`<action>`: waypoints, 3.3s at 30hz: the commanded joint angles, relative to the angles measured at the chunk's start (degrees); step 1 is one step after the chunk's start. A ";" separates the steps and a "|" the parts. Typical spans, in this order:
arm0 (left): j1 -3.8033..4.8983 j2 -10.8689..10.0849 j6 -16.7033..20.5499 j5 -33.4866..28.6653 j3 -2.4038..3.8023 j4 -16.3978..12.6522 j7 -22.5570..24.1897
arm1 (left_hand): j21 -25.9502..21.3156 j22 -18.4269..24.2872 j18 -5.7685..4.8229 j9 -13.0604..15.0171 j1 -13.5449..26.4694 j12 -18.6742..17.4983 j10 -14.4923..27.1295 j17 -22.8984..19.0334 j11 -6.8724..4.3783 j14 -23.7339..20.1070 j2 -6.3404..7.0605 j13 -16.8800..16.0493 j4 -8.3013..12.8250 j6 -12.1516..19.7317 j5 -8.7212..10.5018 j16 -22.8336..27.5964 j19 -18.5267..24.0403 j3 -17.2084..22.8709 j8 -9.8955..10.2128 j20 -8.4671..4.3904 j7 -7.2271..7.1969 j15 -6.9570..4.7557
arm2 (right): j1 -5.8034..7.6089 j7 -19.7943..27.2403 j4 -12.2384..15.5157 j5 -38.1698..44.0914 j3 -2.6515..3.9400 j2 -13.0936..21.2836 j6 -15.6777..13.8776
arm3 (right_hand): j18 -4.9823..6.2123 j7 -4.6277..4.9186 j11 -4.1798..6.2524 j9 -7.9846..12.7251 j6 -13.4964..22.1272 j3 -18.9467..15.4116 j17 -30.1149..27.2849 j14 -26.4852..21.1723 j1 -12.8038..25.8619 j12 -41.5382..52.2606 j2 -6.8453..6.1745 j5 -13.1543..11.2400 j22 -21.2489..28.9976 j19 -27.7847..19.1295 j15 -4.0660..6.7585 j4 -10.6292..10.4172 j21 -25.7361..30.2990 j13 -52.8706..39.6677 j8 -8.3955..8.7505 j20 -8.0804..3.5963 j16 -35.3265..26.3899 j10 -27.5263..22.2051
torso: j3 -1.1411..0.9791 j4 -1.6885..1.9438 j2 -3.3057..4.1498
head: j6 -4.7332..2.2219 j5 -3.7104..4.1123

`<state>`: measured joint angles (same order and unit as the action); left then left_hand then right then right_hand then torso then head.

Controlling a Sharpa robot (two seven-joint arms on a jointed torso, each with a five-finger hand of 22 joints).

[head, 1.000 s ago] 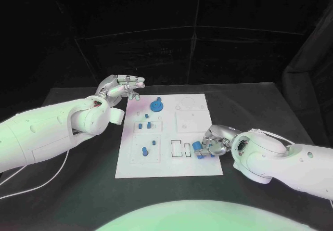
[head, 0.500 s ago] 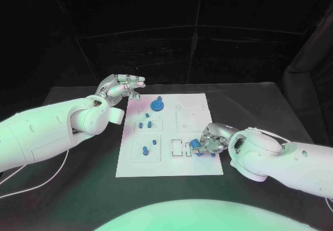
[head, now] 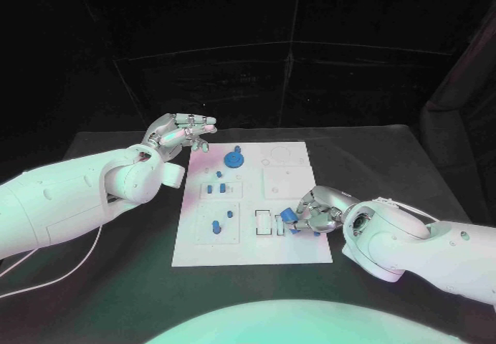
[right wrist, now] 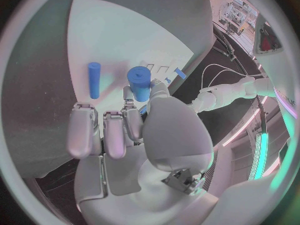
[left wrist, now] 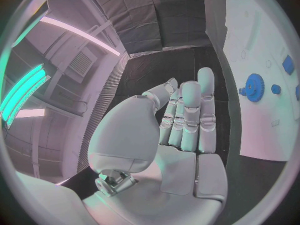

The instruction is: Assemble the parts on the task board

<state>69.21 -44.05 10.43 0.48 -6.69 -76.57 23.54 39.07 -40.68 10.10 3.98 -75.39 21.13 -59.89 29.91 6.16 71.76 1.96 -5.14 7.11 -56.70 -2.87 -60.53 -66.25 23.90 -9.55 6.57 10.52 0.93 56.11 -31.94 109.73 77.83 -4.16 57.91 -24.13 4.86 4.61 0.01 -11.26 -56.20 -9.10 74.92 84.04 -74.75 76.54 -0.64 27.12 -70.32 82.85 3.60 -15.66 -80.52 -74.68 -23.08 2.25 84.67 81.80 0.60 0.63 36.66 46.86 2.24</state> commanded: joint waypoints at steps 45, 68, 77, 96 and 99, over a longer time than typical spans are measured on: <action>0.11 0.44 -1.14 -0.13 -1.01 -0.14 0.44 | -0.43 0.08 0.39 0.03 -0.17 0.73 0.73 -0.22 -0.09 -0.48 0.06 -0.10 0.83 0.67 -0.19 0.35 0.36 -0.17 -0.68 0.19 0.08 0.12 | 0.18 -3.63 -4.41 -1.73 0.08 -9.78 -0.62 | -0.88 -0.61 0.48 -1.37 -1.55 -2.93 1.83 3.45 13.98 -5.25 -6.21 -24.22 0.67 -0.16 0.79 -1.36 0.39 3.08 -0.53 -0.52 -1.10 -1.30 | 0.07 0.17 0.14 | 0.03 -0.85; 0.11 0.25 -1.09 -0.13 -1.02 -0.13 0.17 | -0.43 0.08 0.39 0.03 -0.17 0.73 0.73 -0.22 -0.09 -0.48 0.06 -0.10 0.83 0.67 -0.19 0.35 0.36 -0.17 -0.68 0.19 0.08 0.12 | 0.17 1.05 -1.88 -1.34 0.09 -7.59 -2.02 | -1.15 -1.13 0.84 -2.26 -2.65 -0.22 3.53 3.83 6.03 -4.64 -1.85 -22.32 -0.97 0.40 1.08 -0.49 -0.37 1.58 -1.82 -0.67 -0.45 -0.31 | 0.11 0.28 0.15 | 0.20 -1.02; 0.11 0.24 -1.11 -0.13 -1.02 -0.14 0.14 | -0.43 0.07 0.39 0.04 -0.22 0.90 0.79 -0.34 -0.06 -0.53 0.04 -0.11 0.95 0.71 -0.19 0.36 0.36 -0.15 -0.82 0.19 0.11 0.12 | 0.17 1.61 -2.03 -1.75 0.09 -7.70 -0.50 | -1.19 -1.23 0.97 -2.48 -2.98 -0.05 4.03 3.90 1.71 -4.64 -0.08 -21.59 -1.18 0.43 1.20 1.30 -0.45 1.27 -2.10 -0.80 -0.25 -0.10 | 0.13 0.33 0.20 | 0.29 -1.01; 0.11 0.15 -1.18 -0.13 -1.03 -0.06 -0.15 | -0.43 0.07 0.38 0.04 -0.19 0.94 0.81 -0.31 -0.04 -0.53 -0.02 -0.11 0.93 0.73 -0.19 0.33 0.36 -0.15 -0.86 0.20 0.13 0.13 | 0.18 1.42 -3.28 -0.74 0.09 -7.92 1.81 | -1.24 -1.79 1.50 -2.73 -3.83 2.01 4.98 4.05 -5.46 -4.52 2.96 -21.85 -1.51 0.50 1.62 6.06 -0.56 0.75 -2.52 -1.14 0.16 0.23 | 0.09 0.27 0.16 | 0.55 -1.15; 0.10 0.11 -1.20 -0.13 -1.03 -0.06 -0.18 | -0.43 0.07 0.38 0.04 -0.19 0.94 0.81 -0.31 -0.04 -0.53 -0.02 -0.11 0.93 0.73 -0.19 0.33 0.36 -0.15 -0.86 0.20 0.13 0.13 | 0.18 1.84 -3.09 -1.00 0.09 -7.69 2.41 | -1.27 -1.76 1.49 -2.72 -3.81 1.91 5.06 4.07 -5.42 -4.54 2.85 -21.89 -1.62 0.54 1.61 6.12 -0.62 0.76 -2.49 -1.14 0.20 0.24 | 0.10 0.24 0.17 | 0.55 -1.12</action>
<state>69.22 -43.91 9.87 0.48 -7.76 -76.56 23.21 38.84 -40.67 10.09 3.98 -75.39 21.93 -59.47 29.63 6.15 71.56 1.96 -5.18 7.60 -56.30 -2.87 -60.53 -66.25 23.74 -10.23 6.57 10.52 1.14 56.39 -30.24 106.69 77.06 -3.92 50.11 -23.80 3.96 2.94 1.14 -14.05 -59.64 -7.00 74.93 84.05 -77.84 72.40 0.34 5.51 -71.86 83.24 4.83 -9.76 -80.75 -74.17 -25.28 1.40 84.65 81.69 0.72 0.93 36.82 47.41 1.07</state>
